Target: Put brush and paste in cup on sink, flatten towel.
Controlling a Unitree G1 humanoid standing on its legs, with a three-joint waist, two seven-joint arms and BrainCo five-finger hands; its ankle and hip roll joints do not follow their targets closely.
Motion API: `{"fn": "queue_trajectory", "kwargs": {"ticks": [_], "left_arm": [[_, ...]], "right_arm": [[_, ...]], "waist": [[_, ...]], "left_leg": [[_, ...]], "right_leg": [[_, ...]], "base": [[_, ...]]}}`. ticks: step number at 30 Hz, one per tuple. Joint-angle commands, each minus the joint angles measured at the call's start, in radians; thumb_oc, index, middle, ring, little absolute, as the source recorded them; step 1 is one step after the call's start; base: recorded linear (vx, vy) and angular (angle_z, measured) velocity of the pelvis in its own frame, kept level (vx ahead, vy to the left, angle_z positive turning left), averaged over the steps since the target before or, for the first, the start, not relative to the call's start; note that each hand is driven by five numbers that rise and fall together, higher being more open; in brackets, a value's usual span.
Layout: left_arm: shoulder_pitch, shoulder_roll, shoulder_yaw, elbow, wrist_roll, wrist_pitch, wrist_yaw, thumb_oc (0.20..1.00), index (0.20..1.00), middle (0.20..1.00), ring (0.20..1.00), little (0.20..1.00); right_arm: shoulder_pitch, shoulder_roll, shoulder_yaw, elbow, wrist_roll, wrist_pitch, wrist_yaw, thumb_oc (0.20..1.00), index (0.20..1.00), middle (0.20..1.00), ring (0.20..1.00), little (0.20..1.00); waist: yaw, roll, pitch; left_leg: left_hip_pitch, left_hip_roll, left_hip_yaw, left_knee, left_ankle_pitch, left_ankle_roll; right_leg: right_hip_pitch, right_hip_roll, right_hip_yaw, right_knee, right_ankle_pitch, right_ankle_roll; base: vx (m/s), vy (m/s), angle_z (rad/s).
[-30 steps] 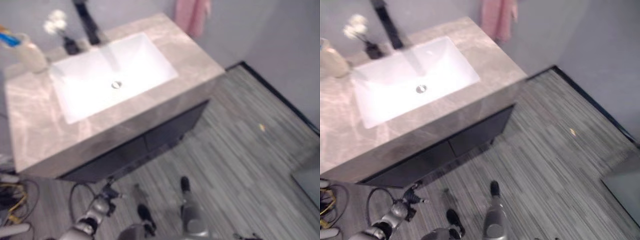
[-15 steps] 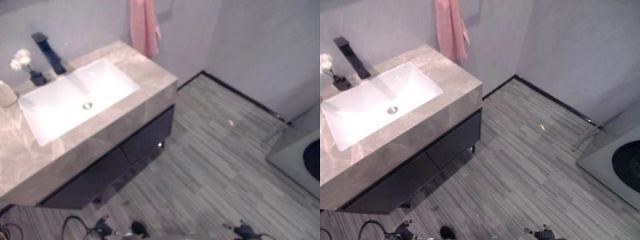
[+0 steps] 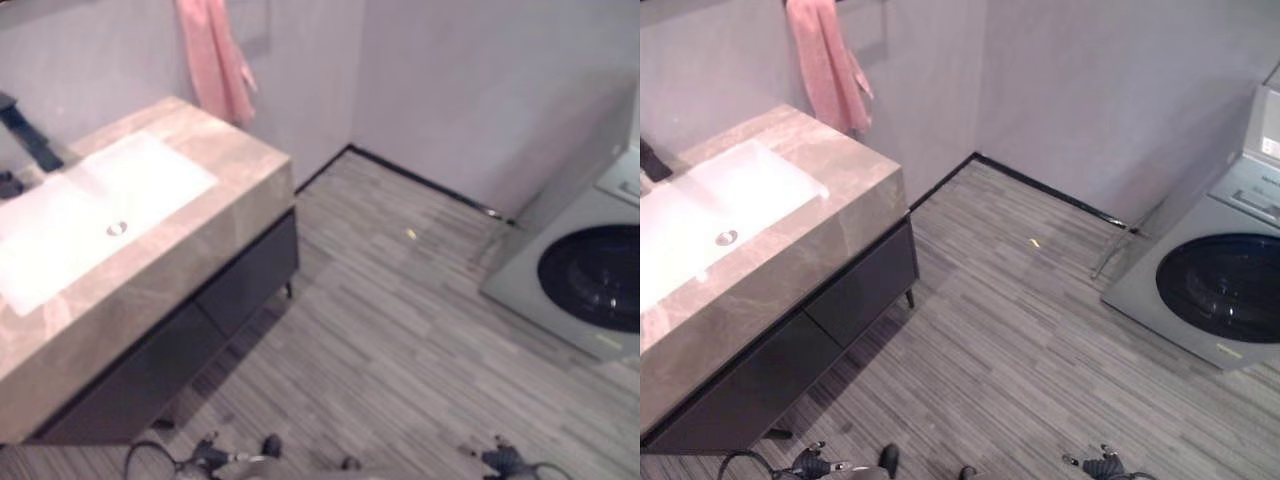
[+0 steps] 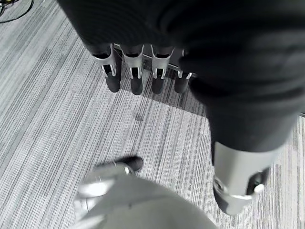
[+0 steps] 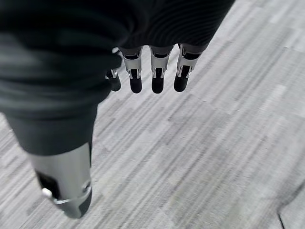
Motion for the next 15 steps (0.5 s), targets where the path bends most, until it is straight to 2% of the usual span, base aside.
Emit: {"fn": "queue_trajectory", "kwargs": {"ticks": [1, 4, 8, 10, 11, 12, 13, 15], "left_arm": [[-0.008, 0.016, 0.013, -0.004, 0.002, -0.020, 0.016, 1.000, 1.000, 1.000, 1.000, 1.000], [-0.013, 0.023, -0.048, -0.051, 0.074, -0.032, 0.041, 1.000, 1.000, 1.000, 1.000, 1.000], [-0.027, 0.038, -0.071, -0.049, 0.104, -0.029, 0.036, 1.000, 1.000, 1.000, 1.000, 1.000], [-0.032, 0.047, -0.061, -0.046, 0.098, -0.024, 0.032, 1.000, 1.000, 1.000, 1.000, 1.000], [-0.032, 0.047, -0.061, -0.046, 0.098, -0.024, 0.032, 1.000, 1.000, 1.000, 1.000, 1.000], [-0.033, 0.052, -0.057, -0.048, 0.095, -0.021, 0.028, 1.000, 1.000, 1.000, 1.000, 1.000], [-0.041, 0.056, -0.054, -0.052, 0.092, -0.020, 0.029, 1.000, 1.000, 1.000, 1.000, 1.000], [-0.065, 0.059, -0.060, -0.065, 0.082, -0.018, 0.032, 1.000, 1.000, 1.000, 1.000, 1.000]], "right_arm": [[-0.036, -0.022, -0.003, -0.005, 0.000, -0.010, -0.009, 1.000, 1.000, 1.000, 1.000, 1.000], [-0.060, -0.027, -0.046, -0.020, 0.044, -0.016, -0.029, 1.000, 1.000, 1.000, 1.000, 1.000], [-0.071, -0.017, -0.034, -0.026, 0.046, -0.017, -0.026, 1.000, 1.000, 1.000, 1.000, 1.000], [-0.073, -0.007, -0.019, -0.021, 0.032, -0.011, -0.017, 1.000, 1.000, 1.000, 1.000, 1.000], [-0.073, -0.007, -0.019, -0.021, 0.032, -0.011, -0.017, 1.000, 1.000, 1.000, 1.000, 1.000], [-0.065, 0.003, -0.013, -0.014, 0.019, -0.006, -0.014, 1.000, 1.000, 1.000, 1.000, 1.000], [-0.063, 0.019, -0.006, -0.001, 0.014, -0.002, -0.014, 1.000, 1.000, 1.000, 1.000, 1.000], [-0.058, 0.044, 0.023, 0.014, -0.004, 0.005, -0.007, 1.000, 1.000, 1.000, 1.000, 1.000]], "waist": [[0.020, -0.004, -0.006], [0.021, 0.022, 0.000], [0.018, 0.031, 0.012], [0.025, 0.024, 0.032], [0.026, 0.024, 0.032], [0.046, 0.020, 0.038], [0.030, 0.024, 0.040], [0.034, 0.023, 0.042]], "left_leg": [[-0.053, -0.080, 0.031, 0.072, -0.053, 0.063], [-0.029, -0.084, 0.101, 0.056, -0.073, 0.086], [-0.009, -0.083, 0.172, 0.028, -0.083, 0.109], [0.003, -0.071, 0.218, 0.028, -0.095, 0.113], [0.003, -0.071, 0.218, 0.028, -0.095, 0.113], [0.011, -0.061, 0.255, 0.028, -0.107, 0.110], [0.027, -0.059, 0.273, 0.013, -0.099, 0.112], [0.037, -0.052, 0.306, 0.011, -0.100, 0.117]], "right_leg": [[-0.041, -0.044, 0.023, 0.023, 0.038, 0.081], [-0.073, -0.071, 0.062, 0.039, 0.065, 0.116], [-0.132, -0.087, 0.094, 0.085, 0.103, 0.142], [-0.155, -0.092, 0.030, 0.112, 0.111, 0.138], [-0.155, -0.092, 0.030, 0.112, 0.111, 0.138], [-0.159, -0.111, -0.093, 0.127, 0.098, 0.129], [-0.168, -0.115, -0.113, 0.158, 0.103, 0.134], [-0.181, -0.114, -0.158, 0.232, 0.069, 0.123]], "base": [[0.12, 0.441, -0.51], [0.03, 0.357, -0.86], [-0.02, 0.263, -0.83], [-0.04, 0.124, -0.69], [-0.04, 0.067, -1.16], [-0.01, 0.091, -1.36], [-0.01, 0.123, -0.88], [0.02, 0.058, -0.74]]}}
